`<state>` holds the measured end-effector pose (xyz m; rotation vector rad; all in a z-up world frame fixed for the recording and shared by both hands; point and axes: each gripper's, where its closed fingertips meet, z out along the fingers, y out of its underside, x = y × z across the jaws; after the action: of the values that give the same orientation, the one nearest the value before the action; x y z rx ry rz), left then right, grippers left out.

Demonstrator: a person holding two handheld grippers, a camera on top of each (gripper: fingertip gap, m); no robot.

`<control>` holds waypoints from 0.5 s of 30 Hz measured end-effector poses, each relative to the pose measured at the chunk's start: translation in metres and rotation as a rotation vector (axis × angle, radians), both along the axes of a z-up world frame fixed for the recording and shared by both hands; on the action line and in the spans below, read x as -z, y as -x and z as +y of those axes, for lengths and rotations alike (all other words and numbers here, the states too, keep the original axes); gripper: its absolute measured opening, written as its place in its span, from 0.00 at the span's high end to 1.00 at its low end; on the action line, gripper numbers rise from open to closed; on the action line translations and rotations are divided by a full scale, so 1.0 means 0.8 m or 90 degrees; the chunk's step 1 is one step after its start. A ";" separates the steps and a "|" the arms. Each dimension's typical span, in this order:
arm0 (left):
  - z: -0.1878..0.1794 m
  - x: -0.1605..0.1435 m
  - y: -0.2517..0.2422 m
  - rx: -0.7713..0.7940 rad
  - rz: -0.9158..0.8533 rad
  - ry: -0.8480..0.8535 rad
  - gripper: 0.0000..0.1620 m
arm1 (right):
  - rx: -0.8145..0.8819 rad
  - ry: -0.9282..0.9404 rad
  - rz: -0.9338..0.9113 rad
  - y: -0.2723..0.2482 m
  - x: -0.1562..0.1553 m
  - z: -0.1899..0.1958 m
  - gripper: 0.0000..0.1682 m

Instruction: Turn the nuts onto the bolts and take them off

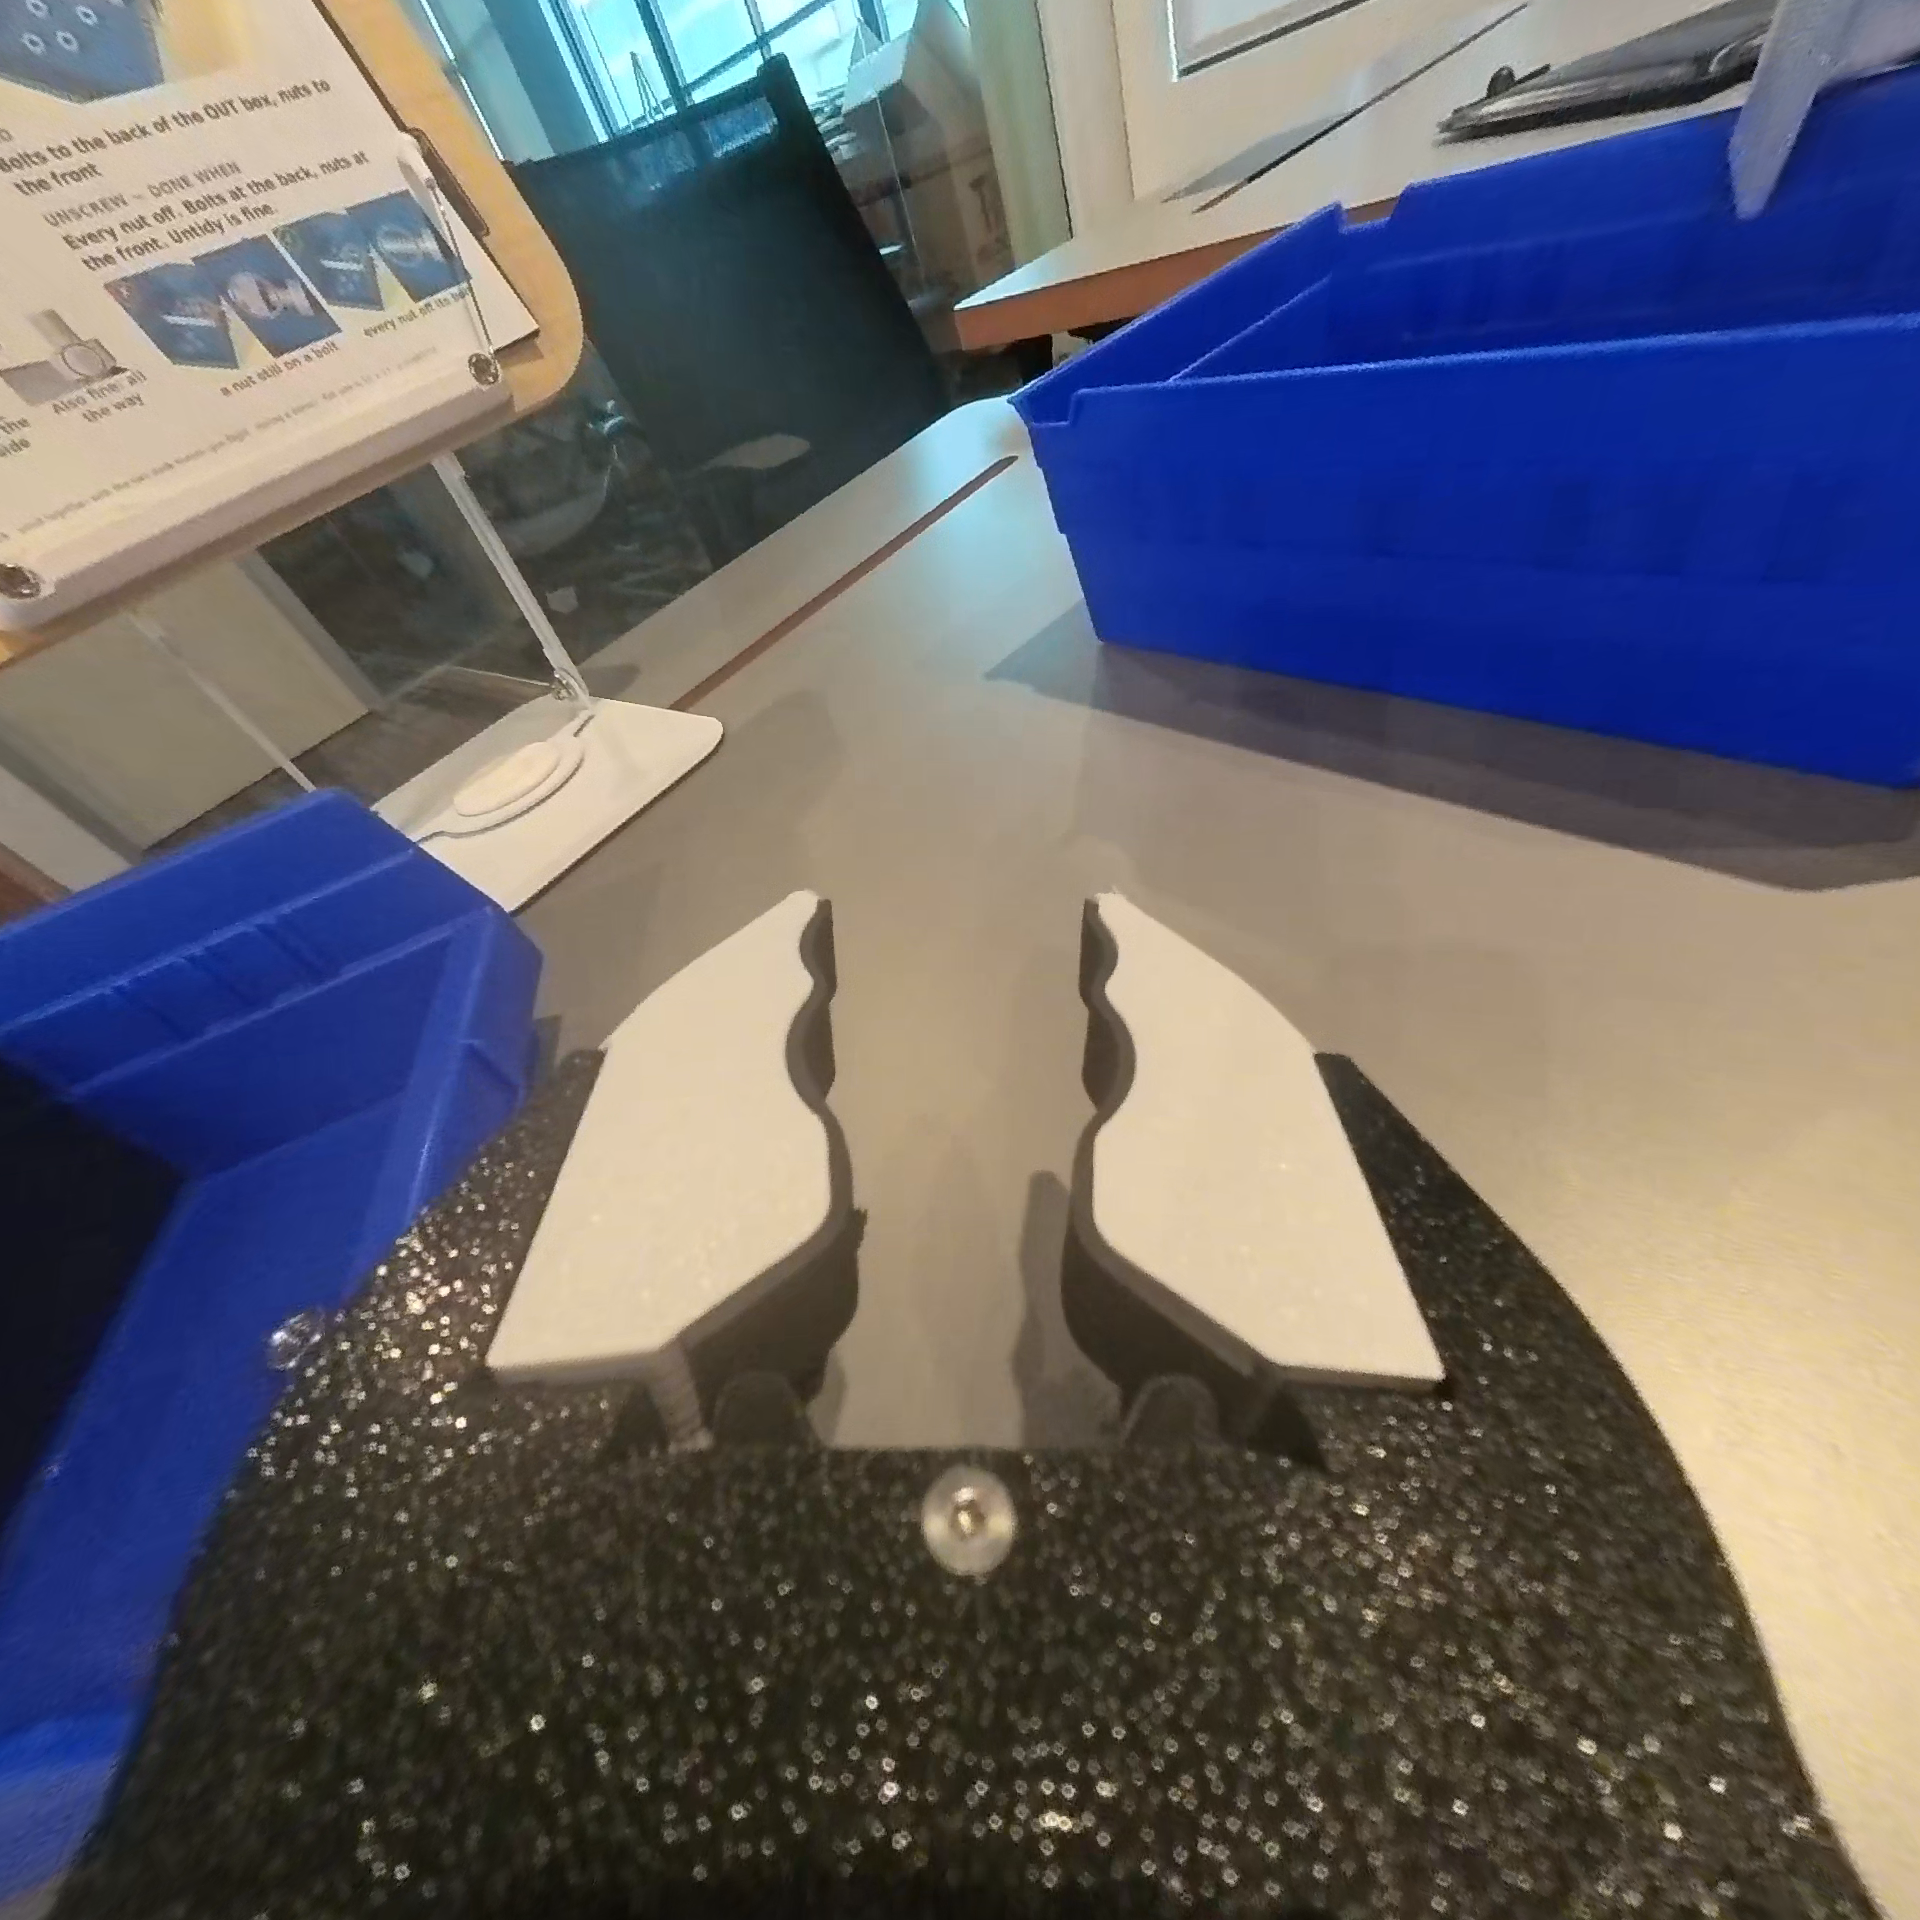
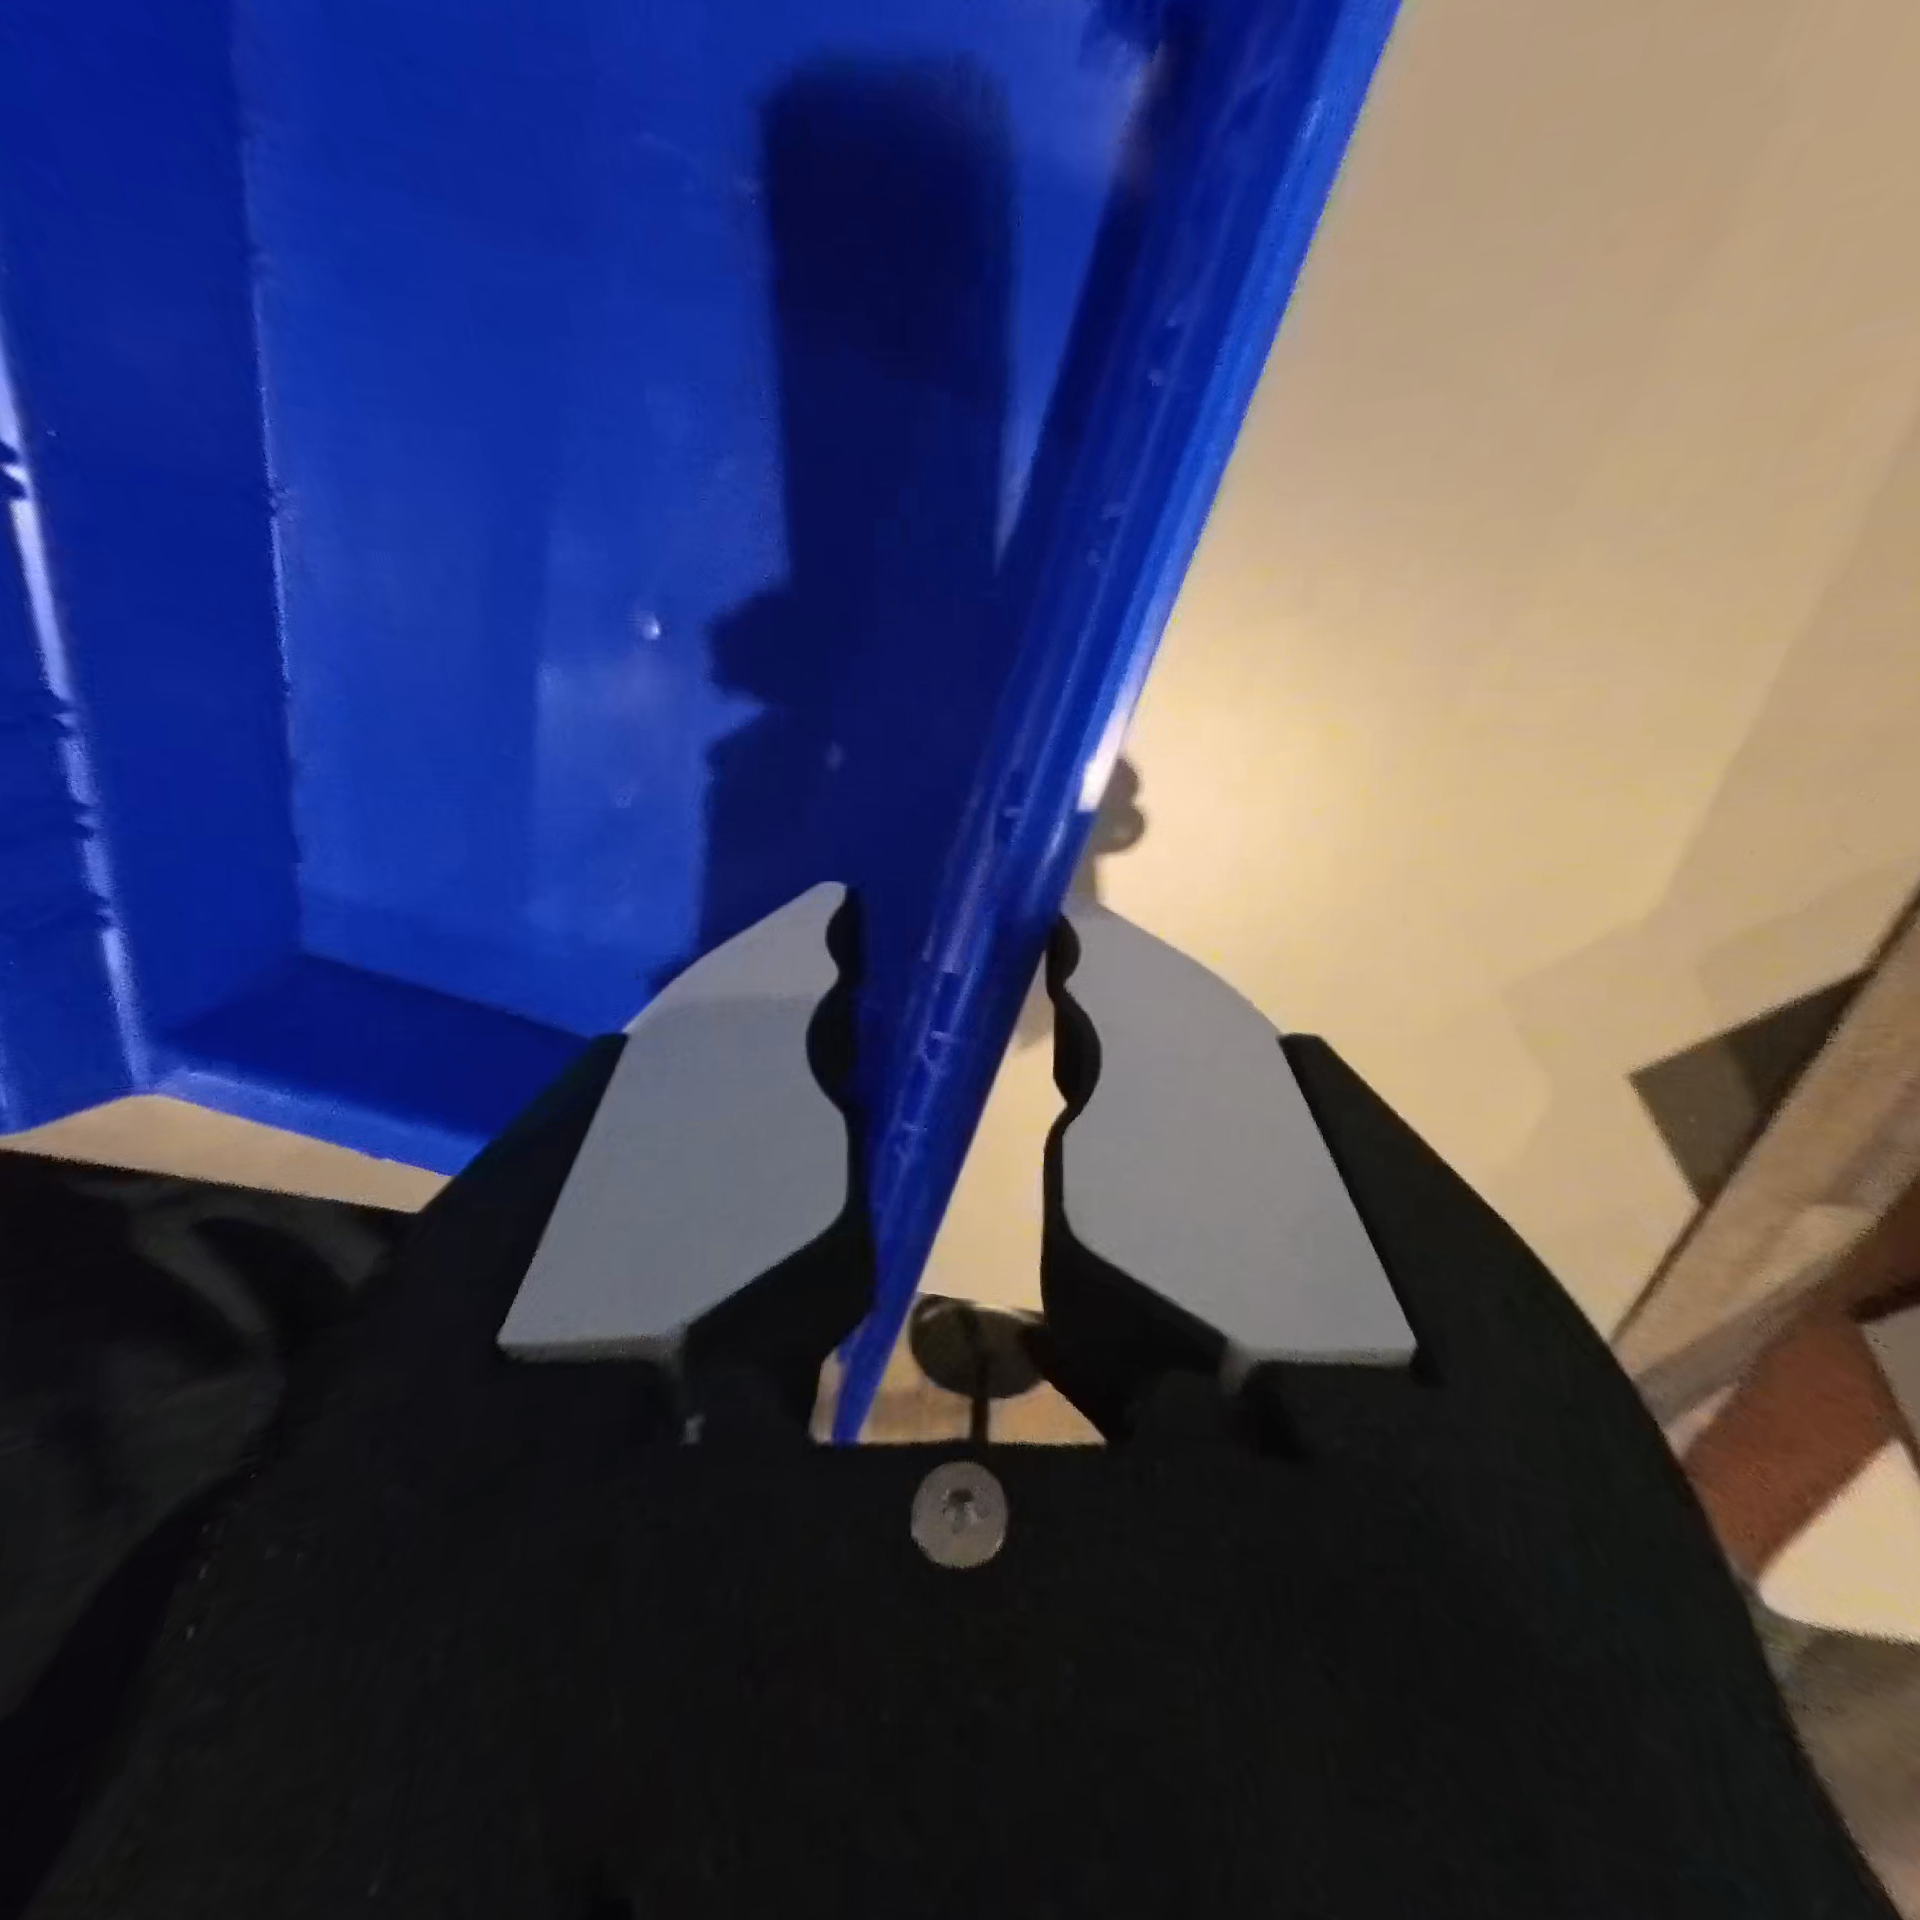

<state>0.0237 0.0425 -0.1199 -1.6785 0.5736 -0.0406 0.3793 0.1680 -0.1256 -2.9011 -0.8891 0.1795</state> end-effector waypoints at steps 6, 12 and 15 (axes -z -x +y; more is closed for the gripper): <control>0.000 0.001 -0.002 0.004 0.003 0.002 0.72 | 0.001 -0.006 -0.046 -0.006 0.016 0.015 0.95; 0.001 0.007 -0.003 0.007 0.007 0.011 0.73 | 0.075 -0.021 -0.013 -0.016 0.013 0.056 0.97; 0.002 0.009 -0.002 0.005 0.009 0.013 0.73 | 0.100 -0.026 -0.004 -0.028 0.008 0.081 0.97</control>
<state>0.0257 0.0440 -0.1268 -1.6971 0.5922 -0.0395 0.4019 0.2329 -0.1323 -2.9183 -0.6545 0.1389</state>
